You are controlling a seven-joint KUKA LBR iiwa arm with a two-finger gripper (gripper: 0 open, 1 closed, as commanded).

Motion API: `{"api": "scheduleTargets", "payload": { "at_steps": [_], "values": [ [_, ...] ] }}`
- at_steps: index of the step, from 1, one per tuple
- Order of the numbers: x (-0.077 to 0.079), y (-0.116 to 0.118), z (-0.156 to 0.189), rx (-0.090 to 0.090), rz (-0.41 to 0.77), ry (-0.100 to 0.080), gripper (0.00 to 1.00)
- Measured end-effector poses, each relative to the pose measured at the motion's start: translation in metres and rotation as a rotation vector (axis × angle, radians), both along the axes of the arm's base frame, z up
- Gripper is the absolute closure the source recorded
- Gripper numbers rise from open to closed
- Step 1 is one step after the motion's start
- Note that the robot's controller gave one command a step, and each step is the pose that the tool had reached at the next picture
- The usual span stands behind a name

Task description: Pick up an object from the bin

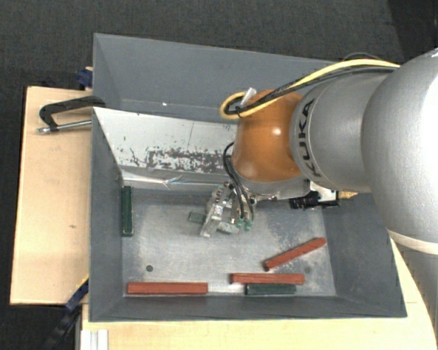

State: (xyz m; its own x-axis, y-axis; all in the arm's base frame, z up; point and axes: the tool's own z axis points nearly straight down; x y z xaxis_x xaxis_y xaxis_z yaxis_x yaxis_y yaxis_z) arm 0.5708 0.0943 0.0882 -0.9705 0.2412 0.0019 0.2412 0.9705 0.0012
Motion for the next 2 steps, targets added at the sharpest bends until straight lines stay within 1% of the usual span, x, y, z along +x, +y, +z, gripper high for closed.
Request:
{"api": "scheduleTargets", "payload": {
  "at_steps": [2],
  "values": [
    [0.002,0.0,0.029,0.001,0.0,-0.007,1.0]
  ]
}}
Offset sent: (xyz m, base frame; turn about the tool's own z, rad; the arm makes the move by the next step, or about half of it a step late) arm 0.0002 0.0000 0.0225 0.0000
